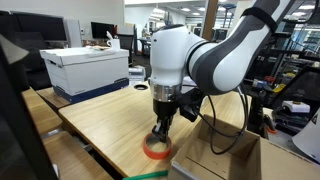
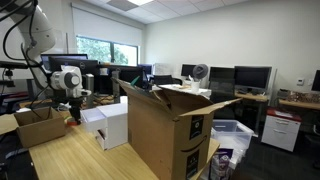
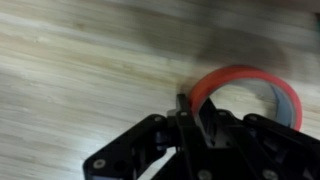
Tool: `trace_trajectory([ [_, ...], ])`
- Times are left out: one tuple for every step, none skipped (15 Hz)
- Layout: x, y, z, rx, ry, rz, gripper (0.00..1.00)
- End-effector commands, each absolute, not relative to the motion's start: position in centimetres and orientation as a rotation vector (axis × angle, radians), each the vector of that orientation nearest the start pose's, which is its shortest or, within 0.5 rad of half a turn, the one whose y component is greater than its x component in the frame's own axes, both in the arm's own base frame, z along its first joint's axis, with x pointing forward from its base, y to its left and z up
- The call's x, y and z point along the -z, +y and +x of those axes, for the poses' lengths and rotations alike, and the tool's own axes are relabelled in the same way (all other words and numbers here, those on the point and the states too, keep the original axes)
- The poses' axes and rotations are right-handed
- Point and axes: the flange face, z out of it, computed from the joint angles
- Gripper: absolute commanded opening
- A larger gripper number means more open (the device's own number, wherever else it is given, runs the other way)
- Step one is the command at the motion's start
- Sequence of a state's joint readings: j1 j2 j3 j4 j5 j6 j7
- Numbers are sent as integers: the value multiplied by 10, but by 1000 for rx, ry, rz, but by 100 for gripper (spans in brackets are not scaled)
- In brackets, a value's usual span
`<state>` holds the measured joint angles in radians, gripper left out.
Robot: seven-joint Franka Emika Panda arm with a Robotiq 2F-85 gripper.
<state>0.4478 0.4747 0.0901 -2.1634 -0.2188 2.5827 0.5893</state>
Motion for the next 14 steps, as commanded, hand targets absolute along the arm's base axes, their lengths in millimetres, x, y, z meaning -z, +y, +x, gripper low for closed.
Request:
trace_trajectory([
  [-180,286,473,7,-200,-3212,1],
  [-182,286,473,11,-200,-3211,3],
  [-184,286,474,15,-197,-3210,5],
  [-185,285,474,19,-195,-3210,5],
  [-186,284,475,18,-192,-3209,5],
  [-187,283,475,22,-190,-3209,5],
  [-188,283,476,24,-187,-3208,5],
  [-190,283,476,25,-187,-3207,5],
  [-192,283,476,28,-188,-3207,5],
  [-194,283,477,31,-189,-3208,5],
  [-198,284,477,35,-192,-3207,5],
  [-201,284,477,36,-196,-3206,5],
  [-206,286,478,28,-208,-3205,5],
  [-209,287,478,27,-217,-3204,5],
])
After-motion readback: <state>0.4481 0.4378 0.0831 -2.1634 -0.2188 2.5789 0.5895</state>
